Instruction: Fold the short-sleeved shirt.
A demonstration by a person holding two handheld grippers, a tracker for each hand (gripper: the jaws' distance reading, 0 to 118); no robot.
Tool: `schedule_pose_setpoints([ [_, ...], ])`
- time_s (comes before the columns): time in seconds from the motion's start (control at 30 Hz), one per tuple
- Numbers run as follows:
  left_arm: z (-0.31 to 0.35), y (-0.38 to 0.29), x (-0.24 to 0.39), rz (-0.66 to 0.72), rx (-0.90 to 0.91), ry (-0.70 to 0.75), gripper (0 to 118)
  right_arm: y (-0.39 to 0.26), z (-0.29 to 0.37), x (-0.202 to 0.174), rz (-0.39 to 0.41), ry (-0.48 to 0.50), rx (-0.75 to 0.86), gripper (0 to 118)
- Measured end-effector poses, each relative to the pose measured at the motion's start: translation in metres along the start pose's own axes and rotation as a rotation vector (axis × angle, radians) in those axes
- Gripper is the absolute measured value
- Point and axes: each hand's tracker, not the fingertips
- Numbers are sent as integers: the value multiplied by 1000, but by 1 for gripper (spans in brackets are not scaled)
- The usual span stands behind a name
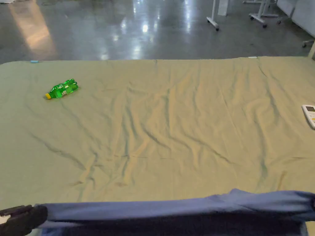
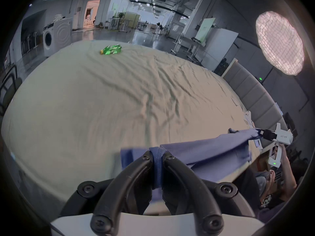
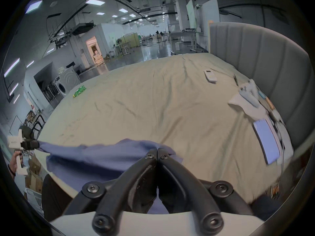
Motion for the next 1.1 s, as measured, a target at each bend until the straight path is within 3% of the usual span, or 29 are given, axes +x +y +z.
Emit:
schedule_pose_setpoints([
  [0.2, -38, -66, -12, 62, -131, 16, 10, -71, 1, 5, -14, -22, -99, 0],
  [0.33, -52, -71, -18, 69, -98, 30, 15, -92, -13, 2, -12, -46, -128, 0],
  [0.37, -52, -70, -19, 87, -87, 32, 30, -96, -14, 1, -10, -49, -128, 6],
  [0.4, -52, -70, -20, 96, -80, 38, 49, -99, -16, -1, 3, -52, -137, 24],
  [0.43, -54, -64, -23, 94, -69, 51, 69, -101, -17, -2, 26, -55, -151, 52],
  [0.47, -52, -62, -23, 86, -56, 70, 82, -98, -14, -5, 51, -57, -163, 75],
  [0.53, -41, -54, -22, 50, -25, 92, 82, -97, -3, -10, 82, -88, -134, 73],
  [0.7, 15, -20, 5, -60, 196, 137, 82, -73, 48, -19, 31, -46, 84, 69],
  [0.87, 82, -6, 90, -274, 497, 138, 82, -43, 110, -71, 53, 35, 348, 69],
  [0.97, 99, -11, 136, -383, 616, 131, 81, -35, 132, -104, 132, 68, 490, 69],
  [1.1, 94, -17, 176, -405, 685, 34, 76, -34, 133, -146, 317, 13, 590, 69],
])
